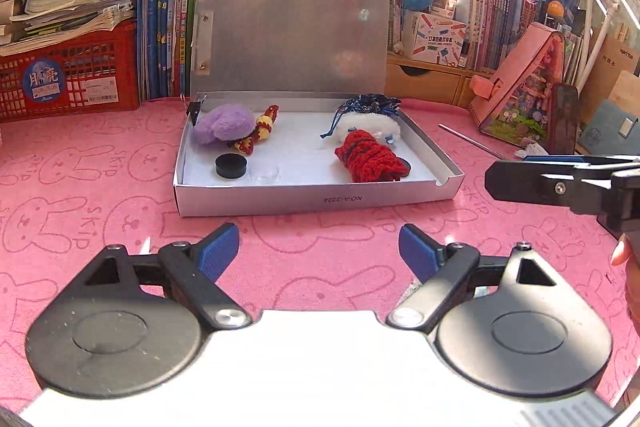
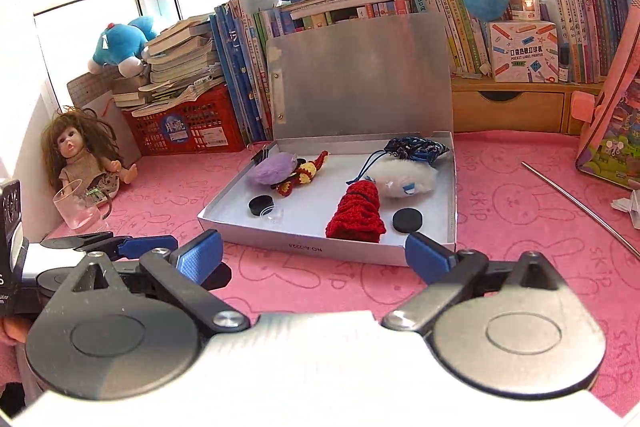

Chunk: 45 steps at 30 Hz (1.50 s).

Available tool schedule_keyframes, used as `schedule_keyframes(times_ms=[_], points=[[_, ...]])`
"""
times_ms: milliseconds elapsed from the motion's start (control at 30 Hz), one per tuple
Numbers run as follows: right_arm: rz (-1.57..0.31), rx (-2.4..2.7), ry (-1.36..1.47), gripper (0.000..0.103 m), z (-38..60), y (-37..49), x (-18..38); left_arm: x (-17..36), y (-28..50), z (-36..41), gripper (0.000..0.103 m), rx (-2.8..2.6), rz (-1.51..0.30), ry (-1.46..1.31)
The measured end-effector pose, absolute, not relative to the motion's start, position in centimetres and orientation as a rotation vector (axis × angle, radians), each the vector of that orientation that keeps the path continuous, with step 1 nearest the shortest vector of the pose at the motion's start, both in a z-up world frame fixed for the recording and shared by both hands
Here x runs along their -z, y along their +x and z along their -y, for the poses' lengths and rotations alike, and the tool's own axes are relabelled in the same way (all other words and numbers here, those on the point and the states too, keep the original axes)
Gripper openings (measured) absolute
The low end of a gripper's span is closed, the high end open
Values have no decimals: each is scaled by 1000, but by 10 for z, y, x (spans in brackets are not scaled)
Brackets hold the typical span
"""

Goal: Organize objects
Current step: 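Withdraw both open tools from the box to the remaining cloths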

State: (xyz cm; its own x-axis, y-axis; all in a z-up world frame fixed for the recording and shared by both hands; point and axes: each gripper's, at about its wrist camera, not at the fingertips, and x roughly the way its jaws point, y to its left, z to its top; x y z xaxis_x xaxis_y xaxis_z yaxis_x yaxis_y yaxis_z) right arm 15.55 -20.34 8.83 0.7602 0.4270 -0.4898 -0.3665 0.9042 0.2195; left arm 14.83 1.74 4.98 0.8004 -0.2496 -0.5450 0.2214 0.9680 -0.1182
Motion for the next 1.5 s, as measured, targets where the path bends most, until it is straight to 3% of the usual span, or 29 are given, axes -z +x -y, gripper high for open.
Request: schedule_keyframes(times_ms=[600,1500], points=[[-625,-484,6,102,187,100,-42,-19,55,-23,90,315,-596,-12],[-673,-468,-1,102,169,103,-11,21,19,6,90,318,-535,91]])
